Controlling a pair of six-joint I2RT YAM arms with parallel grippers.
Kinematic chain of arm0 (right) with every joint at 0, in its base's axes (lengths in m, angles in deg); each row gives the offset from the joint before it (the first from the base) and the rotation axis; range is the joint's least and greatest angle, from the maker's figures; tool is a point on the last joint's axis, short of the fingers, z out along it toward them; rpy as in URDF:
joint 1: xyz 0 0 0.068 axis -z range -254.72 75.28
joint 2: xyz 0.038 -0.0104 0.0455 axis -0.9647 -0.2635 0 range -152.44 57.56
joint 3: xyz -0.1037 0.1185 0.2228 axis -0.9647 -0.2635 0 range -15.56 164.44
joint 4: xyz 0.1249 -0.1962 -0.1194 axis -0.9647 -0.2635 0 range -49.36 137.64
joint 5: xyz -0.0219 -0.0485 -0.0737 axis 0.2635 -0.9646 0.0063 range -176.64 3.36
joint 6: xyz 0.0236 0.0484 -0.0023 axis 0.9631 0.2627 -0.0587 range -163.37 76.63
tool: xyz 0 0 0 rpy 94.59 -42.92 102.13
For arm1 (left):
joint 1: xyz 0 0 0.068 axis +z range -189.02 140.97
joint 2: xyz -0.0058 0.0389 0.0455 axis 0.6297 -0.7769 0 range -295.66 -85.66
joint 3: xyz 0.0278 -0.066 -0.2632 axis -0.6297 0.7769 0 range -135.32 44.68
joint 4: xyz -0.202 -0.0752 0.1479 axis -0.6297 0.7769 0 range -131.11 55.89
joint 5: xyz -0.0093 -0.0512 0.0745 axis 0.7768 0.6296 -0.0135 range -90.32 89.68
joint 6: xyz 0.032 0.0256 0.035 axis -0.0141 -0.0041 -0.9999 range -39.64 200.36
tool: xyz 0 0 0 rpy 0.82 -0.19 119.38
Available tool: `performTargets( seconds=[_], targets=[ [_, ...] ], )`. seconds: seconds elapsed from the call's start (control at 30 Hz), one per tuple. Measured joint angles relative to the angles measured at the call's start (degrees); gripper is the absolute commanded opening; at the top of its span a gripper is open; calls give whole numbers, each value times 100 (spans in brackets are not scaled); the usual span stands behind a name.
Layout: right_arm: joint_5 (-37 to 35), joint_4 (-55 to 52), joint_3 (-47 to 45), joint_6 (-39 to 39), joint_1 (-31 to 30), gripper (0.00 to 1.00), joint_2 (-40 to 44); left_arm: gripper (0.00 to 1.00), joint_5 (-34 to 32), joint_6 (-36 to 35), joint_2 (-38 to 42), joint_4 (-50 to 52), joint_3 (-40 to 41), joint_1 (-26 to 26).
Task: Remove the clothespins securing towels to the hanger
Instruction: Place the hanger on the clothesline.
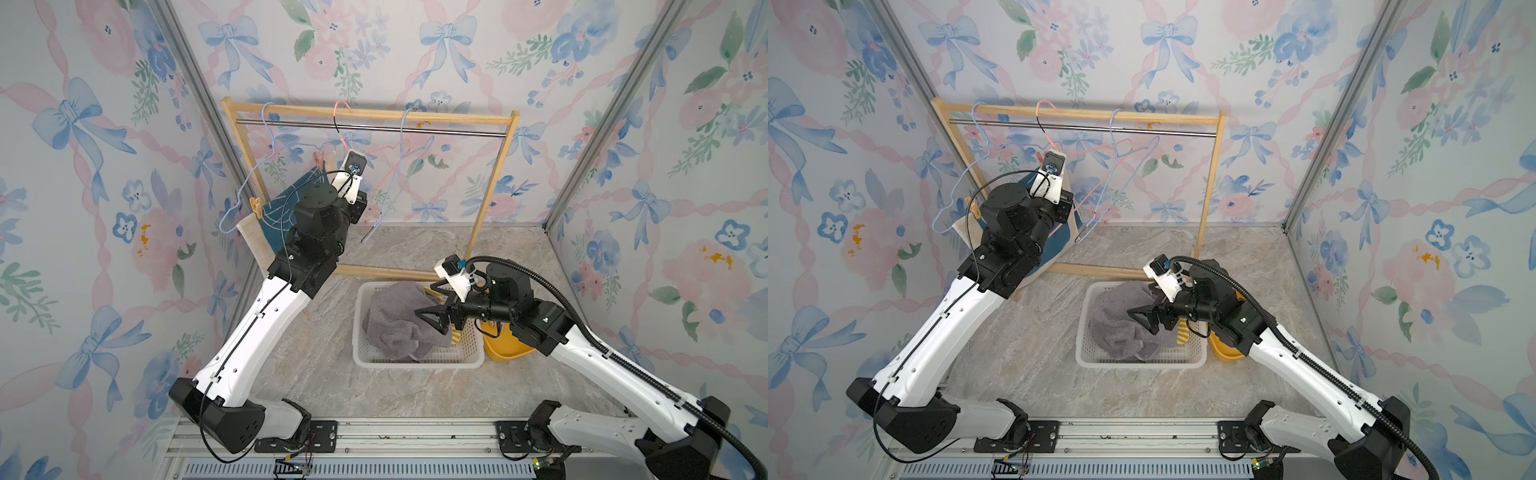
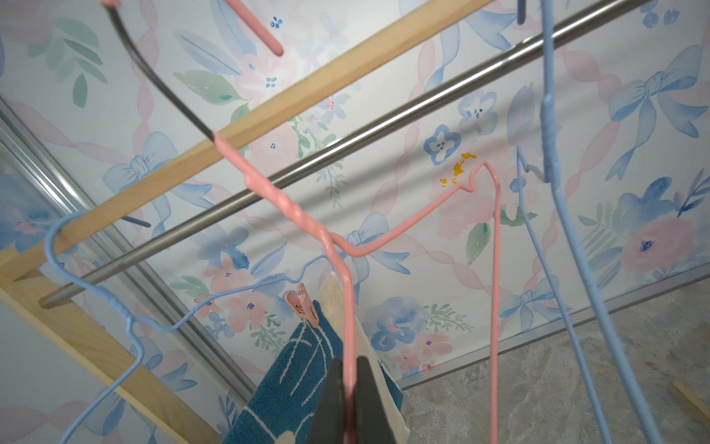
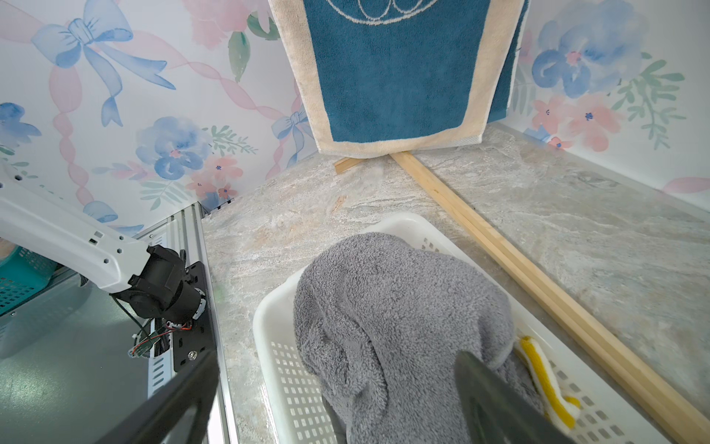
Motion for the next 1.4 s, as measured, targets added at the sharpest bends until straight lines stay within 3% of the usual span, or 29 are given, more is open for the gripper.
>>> performTargets(
  seconds=[0.5, 0.93, 1.4],
  targets=[
    [0, 44, -68, 48, 13, 97, -11, 0, -529, -785, -896, 2, -979, -291],
    [0, 39, -131, 48, 85, 98, -9, 0, -597, -852, -1497, -4, -1561, -310],
    [-4, 42, -197, 50, 116, 98, -4, 0, -590, -815, -1792, -7, -1611, -313]
  ],
)
